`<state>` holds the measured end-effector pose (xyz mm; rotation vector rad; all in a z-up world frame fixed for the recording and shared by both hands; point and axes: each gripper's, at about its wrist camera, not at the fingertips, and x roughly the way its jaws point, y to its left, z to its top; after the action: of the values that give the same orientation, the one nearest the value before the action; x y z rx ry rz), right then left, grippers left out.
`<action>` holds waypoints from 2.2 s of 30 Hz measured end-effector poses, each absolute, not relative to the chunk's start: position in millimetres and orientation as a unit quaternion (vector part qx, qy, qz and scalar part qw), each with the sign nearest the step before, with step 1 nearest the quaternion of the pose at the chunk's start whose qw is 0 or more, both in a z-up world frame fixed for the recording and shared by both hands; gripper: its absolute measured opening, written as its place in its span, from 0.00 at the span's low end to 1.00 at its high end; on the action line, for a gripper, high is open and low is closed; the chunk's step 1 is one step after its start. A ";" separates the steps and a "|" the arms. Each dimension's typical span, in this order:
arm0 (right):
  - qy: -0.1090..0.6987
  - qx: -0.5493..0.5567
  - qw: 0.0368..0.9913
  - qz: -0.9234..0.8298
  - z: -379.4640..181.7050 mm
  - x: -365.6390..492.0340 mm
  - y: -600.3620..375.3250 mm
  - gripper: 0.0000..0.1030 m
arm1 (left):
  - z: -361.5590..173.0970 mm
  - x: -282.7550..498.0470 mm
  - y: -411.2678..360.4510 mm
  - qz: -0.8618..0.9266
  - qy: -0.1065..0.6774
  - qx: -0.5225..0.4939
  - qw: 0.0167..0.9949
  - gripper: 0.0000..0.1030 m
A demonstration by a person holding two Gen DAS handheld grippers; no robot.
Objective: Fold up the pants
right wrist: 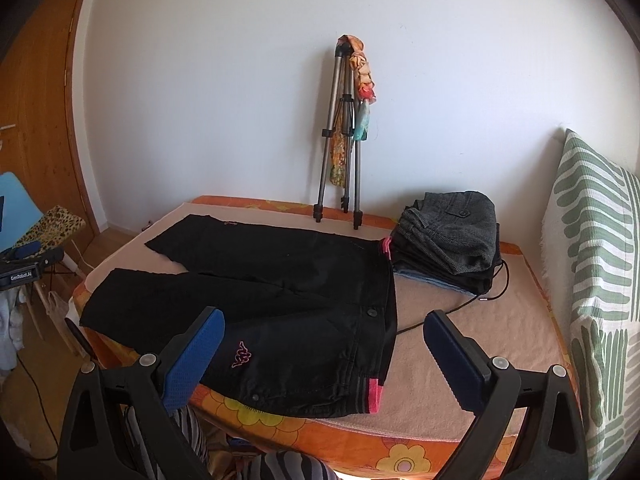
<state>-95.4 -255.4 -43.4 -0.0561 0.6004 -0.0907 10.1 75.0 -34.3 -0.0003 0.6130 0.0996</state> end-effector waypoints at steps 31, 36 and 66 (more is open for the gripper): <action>0.420 -0.223 0.861 0.180 -245.5 -3.3 -100.5 0.77 | -179.1 36.4 224.2 0.074 0.443 -0.207 0.869 0.63; 0.431 -0.241 0.853 0.168 -254.1 10.8 -93.8 0.48 | -191.0 42.2 231.2 0.064 0.451 -0.223 0.862 0.67; 0.417 -0.245 0.857 0.180 -222.1 17.9 -94.8 0.08 | -190.9 49.1 238.3 0.089 0.375 -0.336 0.859 0.05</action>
<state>17.9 -94.8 -222.1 -0.5143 0.8759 0.3774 49.1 238.3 -190.9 -0.7062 0.7868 0.1877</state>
